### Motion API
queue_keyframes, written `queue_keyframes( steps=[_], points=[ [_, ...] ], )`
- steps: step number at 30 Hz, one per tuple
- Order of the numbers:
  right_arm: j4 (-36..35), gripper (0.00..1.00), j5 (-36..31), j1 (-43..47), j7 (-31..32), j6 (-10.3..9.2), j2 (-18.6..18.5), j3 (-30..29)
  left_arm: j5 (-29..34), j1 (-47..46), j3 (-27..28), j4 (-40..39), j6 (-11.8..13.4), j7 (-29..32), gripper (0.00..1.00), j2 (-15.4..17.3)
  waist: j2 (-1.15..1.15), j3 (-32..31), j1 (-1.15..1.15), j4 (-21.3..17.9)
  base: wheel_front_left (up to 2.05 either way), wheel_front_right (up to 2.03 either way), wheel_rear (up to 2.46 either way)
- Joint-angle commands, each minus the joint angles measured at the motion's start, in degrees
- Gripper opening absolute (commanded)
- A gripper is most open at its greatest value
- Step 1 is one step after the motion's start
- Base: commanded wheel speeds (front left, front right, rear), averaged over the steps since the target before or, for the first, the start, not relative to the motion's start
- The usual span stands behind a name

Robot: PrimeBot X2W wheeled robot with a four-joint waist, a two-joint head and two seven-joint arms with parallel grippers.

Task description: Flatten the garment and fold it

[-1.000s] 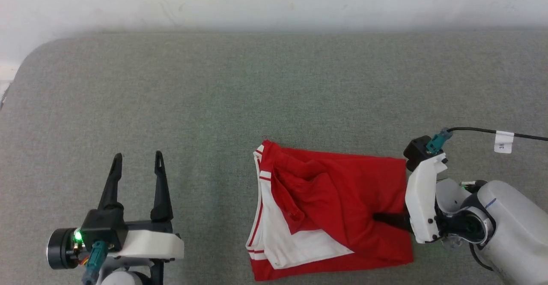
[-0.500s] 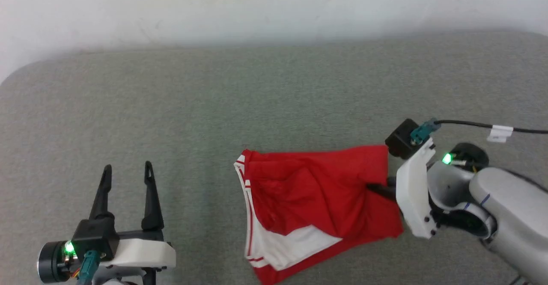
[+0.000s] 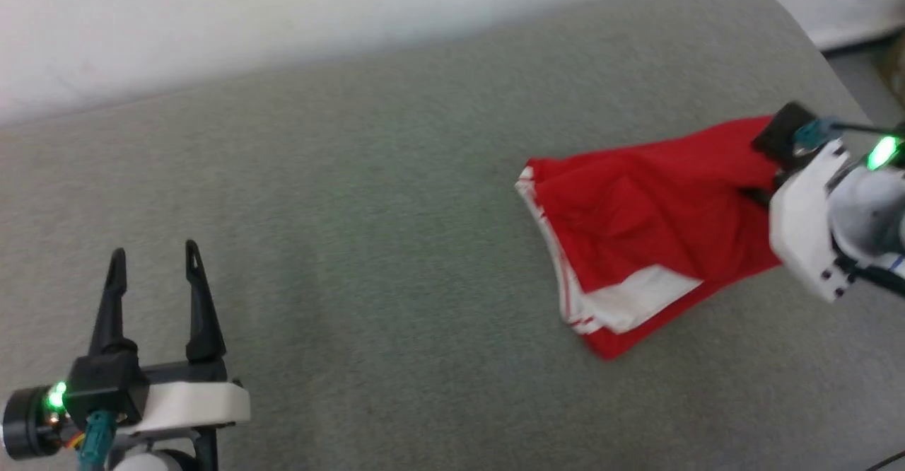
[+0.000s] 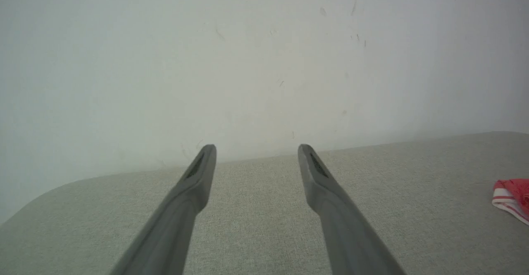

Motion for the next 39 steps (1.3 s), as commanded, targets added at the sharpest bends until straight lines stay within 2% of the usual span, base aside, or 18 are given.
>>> queue_keyframes(
  steps=[1,7,16,25,29,30,31,35,39],
  points=[
    [2.36,0.00,-0.84,-1.32,-1.51,-0.05,-0.15,-0.79,0.82,-1.15,0.45,-0.90,0.46,-0.27,1.00,0.79,0.00,7.02,0.00,-7.58,0.00,0.00,0.00],
    [14.63,0.00,-4.93,-3.52,-6.80,-0.05,0.21,-3.90,1.65,-3.75,-0.15,-3.09,0.33,-0.27,1.00,2.43,0.00,12.28,0.00,-8.41,0.00,0.00,0.00],
    [33.77,0.00,-11.31,-7.48,-13.30,-0.05,4.58,-11.88,2.42,-6.53,-1.05,-6.78,0.49,-0.27,1.00,4.95,0.00,18.93,0.00,-6.72,0.00,0.00,0.00],
    [48.16,0.00,-18.49,-12.65,-20.13,-0.05,6.67,-19.85,2.71,-8.70,-1.83,-10.43,1.30,-0.27,1.00,6.56,0.00,24.25,0.00,-5.78,0.00,0.00,0.00],
    [53.25,0.00,-19.14,-12.55,-21.11,-0.05,9.99,-22.60,2.58,-9.56,-2.23,-10.38,1.67,-0.27,1.00,7.00,0.00,24.48,0.00,-5.23,0.00,0.00,0.00],
    [54.19,0.46,-19.19,-12.39,-21.12,-0.05,10.68,-22.88,2.50,-9.65,-2.32,-10.31,1.84,-0.27,1.00,7.00,0.00,24.16,0.00,-5.05,0.00,0.00,0.00],
    [54.90,1.00,-19.37,-12.43,-21.61,-0.05,11.08,-23.18,2.39,-9.67,-2.42,-10.22,2.00,-0.27,1.00,6.94,0.00,23.71,0.00,-4.89,0.00,0.00,0.00],
    [57.95,1.00,-21.39,-13.31,-24.58,-0.05,11.03,-24.44,1.77,-9.17,-2.88,-9.34,2.66,-0.27,1.00,6.36,0.00,20.50,0.00,-4.17,0.00,0.00,0.00],
    [59.04,1.00,-24.70,-15.01,-29.76,-0.05,9.15,-25.27,1.04,-8.12,-3.40,-8.24,3.25,-0.27,1.00,5.30,0.00,16.02,0.00,-3.04,0.00,0.00,0.00]
  ],
)
